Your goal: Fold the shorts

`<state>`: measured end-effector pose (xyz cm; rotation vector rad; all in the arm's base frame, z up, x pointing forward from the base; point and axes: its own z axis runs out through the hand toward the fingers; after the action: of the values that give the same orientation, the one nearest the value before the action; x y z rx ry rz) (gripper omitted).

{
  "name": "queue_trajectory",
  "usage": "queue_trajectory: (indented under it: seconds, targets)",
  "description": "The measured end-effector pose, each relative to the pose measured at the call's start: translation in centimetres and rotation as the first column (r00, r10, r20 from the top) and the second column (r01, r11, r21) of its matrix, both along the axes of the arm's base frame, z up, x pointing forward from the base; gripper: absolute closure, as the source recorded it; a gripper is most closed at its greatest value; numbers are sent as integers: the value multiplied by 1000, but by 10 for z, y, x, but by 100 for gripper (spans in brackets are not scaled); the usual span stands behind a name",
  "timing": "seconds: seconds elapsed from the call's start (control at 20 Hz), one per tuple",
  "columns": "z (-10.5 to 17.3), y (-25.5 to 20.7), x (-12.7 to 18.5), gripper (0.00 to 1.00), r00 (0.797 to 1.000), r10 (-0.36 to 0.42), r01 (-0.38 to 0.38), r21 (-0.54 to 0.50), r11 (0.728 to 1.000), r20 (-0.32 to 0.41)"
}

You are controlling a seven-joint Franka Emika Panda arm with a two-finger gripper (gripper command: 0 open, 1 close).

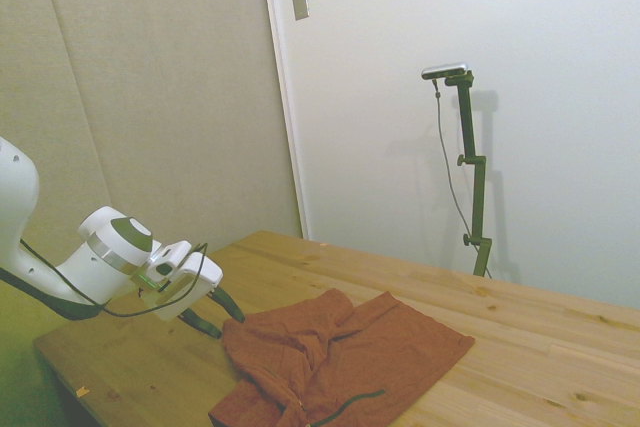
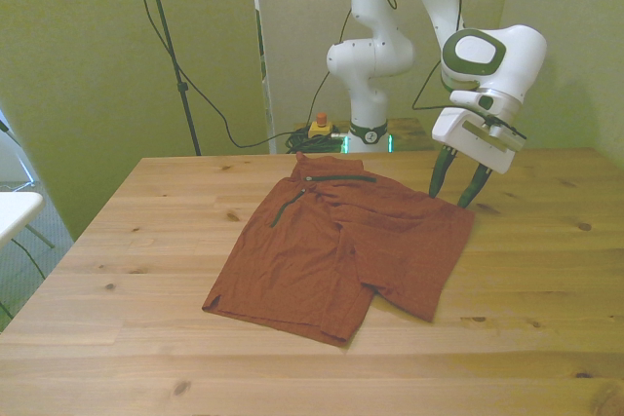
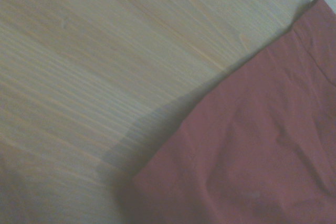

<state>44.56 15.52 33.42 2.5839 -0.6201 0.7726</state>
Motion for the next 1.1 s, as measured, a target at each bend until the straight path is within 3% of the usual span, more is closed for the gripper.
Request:
queue_trajectory:
  seconds: [0.2,0.25,0.65,1.1]
  targets:
    - [-1,-11,3,0,1000,-26,26,-14,1000,-2]
    - [-2,-13,4,100,1000,-28,28,-19,999,0]
    - [-6,-15,6,100,999,-37,37,-17,999,2]
    - [-16,-36,31,100,999,-47,48,-26,999,13]
